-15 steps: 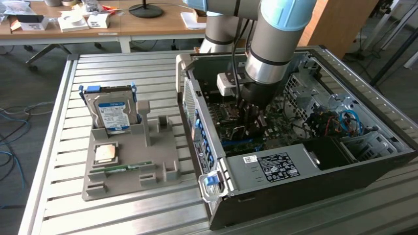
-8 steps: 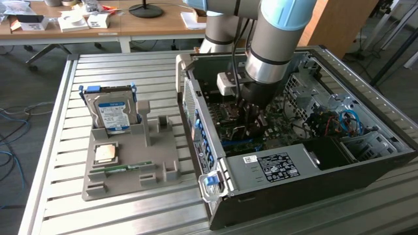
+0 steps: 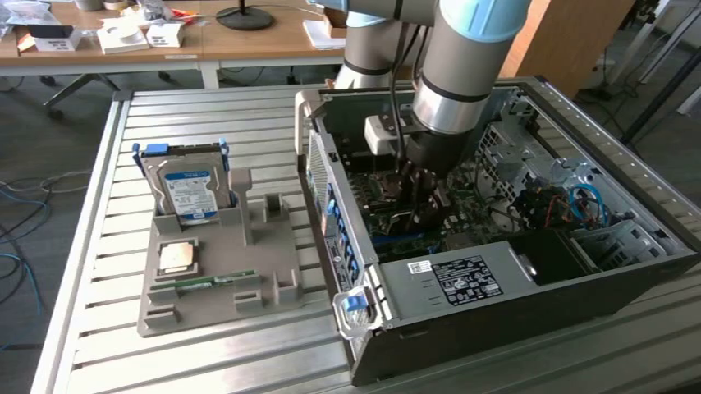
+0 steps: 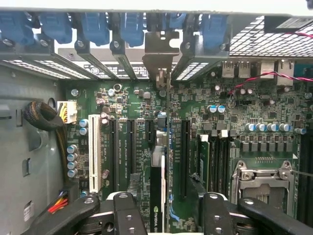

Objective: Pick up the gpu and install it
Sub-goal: 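Insert the gpu into the slot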

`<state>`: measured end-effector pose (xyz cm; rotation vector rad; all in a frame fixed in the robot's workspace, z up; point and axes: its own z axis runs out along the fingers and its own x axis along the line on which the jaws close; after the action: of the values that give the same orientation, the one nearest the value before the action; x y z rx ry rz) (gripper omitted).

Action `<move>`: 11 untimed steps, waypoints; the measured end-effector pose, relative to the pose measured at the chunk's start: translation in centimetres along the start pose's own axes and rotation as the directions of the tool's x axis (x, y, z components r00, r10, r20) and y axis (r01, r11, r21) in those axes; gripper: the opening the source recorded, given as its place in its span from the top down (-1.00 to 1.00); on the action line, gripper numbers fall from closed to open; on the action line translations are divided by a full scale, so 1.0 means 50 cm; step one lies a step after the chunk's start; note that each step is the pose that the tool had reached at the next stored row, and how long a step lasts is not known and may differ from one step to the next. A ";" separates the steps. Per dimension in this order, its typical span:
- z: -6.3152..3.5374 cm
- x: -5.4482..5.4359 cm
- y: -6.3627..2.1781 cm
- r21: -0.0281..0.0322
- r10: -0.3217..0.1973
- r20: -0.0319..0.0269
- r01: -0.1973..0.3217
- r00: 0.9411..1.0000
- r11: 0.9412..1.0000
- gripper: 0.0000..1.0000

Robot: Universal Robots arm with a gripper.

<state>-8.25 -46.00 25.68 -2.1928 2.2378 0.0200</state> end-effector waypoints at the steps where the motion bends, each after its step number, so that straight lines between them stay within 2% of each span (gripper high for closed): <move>1: -0.002 0.000 0.000 0.000 0.000 0.000 0.000 1.000 1.000 -0.03; 11: -0.028 -0.005 0.000 0.000 0.000 0.000 0.000 1.000 1.000 -0.03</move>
<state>-8.25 -45.79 27.09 -2.1928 2.2380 0.0199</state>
